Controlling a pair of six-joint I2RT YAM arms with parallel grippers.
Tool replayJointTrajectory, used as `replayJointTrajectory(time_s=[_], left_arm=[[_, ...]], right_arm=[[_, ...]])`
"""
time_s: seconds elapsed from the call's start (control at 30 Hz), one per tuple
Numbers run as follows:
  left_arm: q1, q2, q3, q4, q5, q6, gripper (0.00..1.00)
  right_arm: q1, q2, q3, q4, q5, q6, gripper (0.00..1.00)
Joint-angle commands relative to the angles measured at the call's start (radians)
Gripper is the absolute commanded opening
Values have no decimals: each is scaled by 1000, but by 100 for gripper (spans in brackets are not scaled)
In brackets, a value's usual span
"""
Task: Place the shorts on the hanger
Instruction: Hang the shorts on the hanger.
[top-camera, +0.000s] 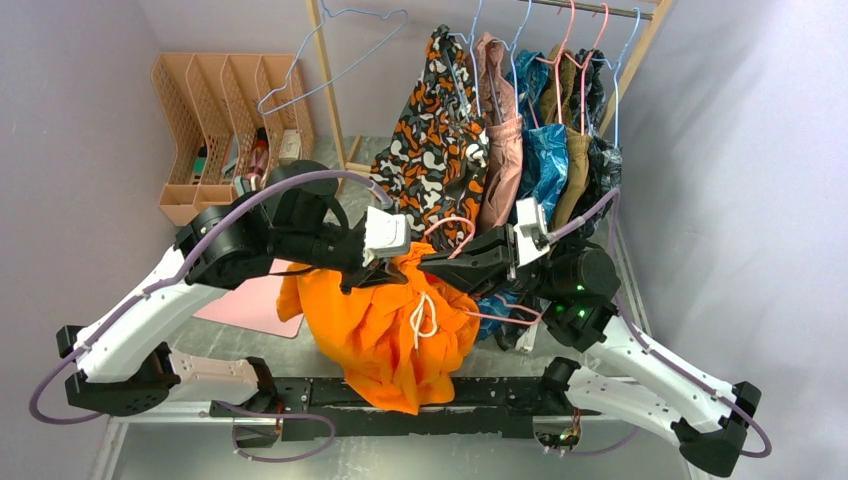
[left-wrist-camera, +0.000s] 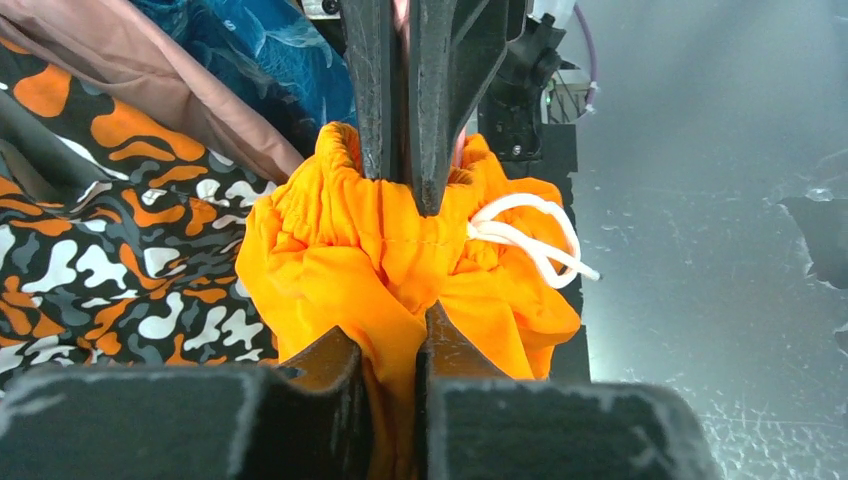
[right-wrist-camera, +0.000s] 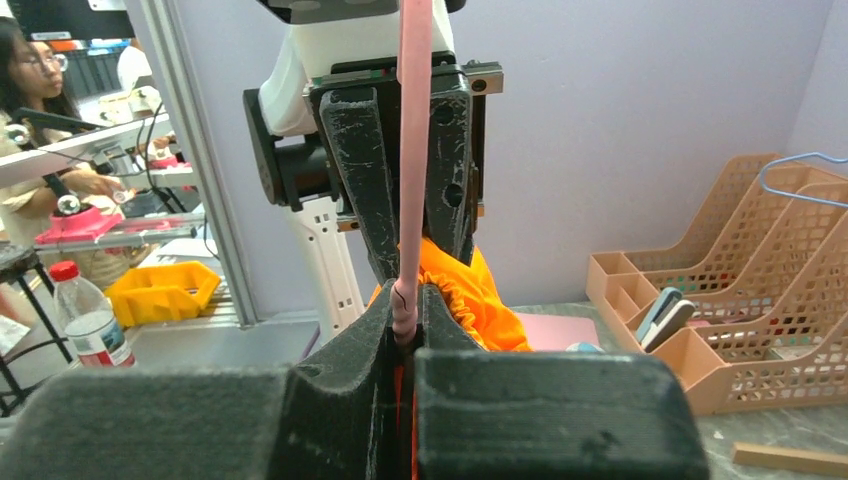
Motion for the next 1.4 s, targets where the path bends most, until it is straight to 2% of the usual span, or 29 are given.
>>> replayJointTrajectory(time_s=[0.0,0.07,0.17,0.23,0.33,0.4,0.8,0.83,0.87,0.93,0.97,1.37], left_arm=[[-3,12,-23,89,12,-12,7],[-3,-20,-59,130,-12,-26,7],[-3,-89,-124,196,-41,-44,7],[-2,-127,-157,234,-48,-57,7],[-4,-157,-178,267,-47,-71,7],[-2,-165,-183,275,-49,-77,7],[-3,-148,-181,270,-24,-88,7],[-2,-145,-179,269,-22,-88,7],[-3,-144,-179,269,-21,-88,7],[-2,-140,-176,273,-22,-90,7],[-3,-140,-175,276,-21,-89,7],[-3,-119,-145,335,44,-102,29]], right_arm=[[12,-12,22,116,-18,19,0],[13,-24,38,66,2,0,2],[14,-41,71,-46,21,-37,26],[14,-54,83,-95,39,-54,34],[13,-77,89,-137,75,-71,41],[14,-87,93,-159,109,-80,42],[13,-41,129,-149,129,-77,34],[12,-37,132,-146,126,-78,31],[12,-32,135,-143,123,-78,19],[13,-27,136,-137,116,-77,2],[14,-27,133,-127,114,-75,0],[12,-21,84,-3,102,-8,0]])
